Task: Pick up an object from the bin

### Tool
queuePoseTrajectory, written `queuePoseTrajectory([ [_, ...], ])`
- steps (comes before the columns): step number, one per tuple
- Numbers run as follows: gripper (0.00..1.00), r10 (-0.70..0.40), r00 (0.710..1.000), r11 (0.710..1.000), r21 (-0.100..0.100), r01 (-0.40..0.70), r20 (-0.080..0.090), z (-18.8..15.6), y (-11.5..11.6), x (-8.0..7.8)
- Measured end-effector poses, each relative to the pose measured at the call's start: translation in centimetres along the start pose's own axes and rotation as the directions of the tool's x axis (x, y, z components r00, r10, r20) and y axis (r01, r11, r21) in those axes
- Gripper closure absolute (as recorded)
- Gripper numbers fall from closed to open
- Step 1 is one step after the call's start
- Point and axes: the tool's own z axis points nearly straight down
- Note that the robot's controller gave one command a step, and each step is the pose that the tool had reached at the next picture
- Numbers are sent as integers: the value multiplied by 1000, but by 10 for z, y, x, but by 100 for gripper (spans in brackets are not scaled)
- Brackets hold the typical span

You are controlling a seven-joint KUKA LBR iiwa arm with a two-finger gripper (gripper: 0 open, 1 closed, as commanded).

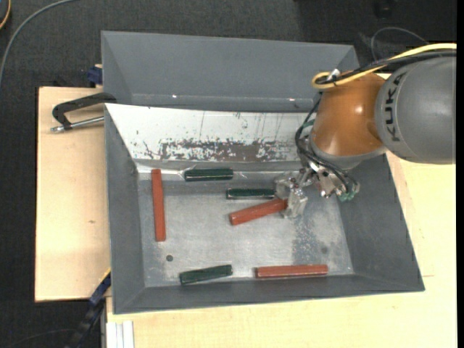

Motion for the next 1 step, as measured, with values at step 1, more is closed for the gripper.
queuePoseTrajectory([
  [1,100,-8,1000,1000,4,8,9,-129,8,-5],
])
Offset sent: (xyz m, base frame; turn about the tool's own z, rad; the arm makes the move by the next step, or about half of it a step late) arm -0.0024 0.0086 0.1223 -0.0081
